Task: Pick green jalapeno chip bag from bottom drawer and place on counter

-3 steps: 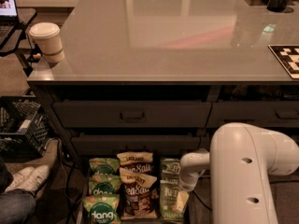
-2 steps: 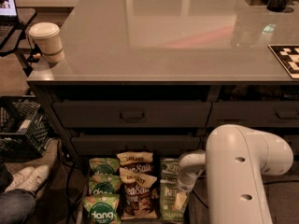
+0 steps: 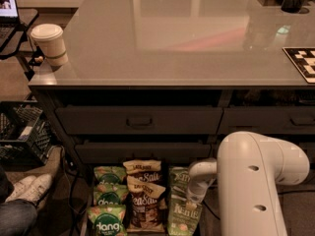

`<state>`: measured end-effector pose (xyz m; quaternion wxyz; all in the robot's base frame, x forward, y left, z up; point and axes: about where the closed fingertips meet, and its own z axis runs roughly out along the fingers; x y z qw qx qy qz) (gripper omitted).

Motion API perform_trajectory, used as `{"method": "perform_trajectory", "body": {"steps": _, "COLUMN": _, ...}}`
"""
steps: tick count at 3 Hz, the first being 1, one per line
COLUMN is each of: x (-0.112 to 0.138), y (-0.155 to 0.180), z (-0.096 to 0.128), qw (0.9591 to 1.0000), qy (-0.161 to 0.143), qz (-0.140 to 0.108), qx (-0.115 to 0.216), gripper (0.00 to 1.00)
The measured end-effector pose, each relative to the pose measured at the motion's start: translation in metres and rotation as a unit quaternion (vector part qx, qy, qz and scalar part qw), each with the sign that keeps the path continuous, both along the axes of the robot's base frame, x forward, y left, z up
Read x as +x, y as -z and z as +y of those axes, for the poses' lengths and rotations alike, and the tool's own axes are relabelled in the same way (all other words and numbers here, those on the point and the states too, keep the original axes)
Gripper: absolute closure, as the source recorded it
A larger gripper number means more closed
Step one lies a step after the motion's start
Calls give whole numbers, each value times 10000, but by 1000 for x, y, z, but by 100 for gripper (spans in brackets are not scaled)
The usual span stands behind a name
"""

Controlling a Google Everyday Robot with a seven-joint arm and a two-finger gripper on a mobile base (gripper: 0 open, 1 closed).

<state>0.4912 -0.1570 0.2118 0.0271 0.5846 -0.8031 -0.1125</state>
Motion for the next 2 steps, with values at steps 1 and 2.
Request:
{"method": "perform_trajectory", "body": {"steps": 1, "x": 0, "y": 0, "z": 0, "qw": 10000, "qy": 0, "qz": 0, "qx": 0, "gripper": 87}}
{"method": "perform_trajectory", "body": {"steps": 2, "x": 0, "y": 0, "z": 0, "qw": 10000, "qy": 0, "qz": 0, "qx": 0, "gripper": 100}}
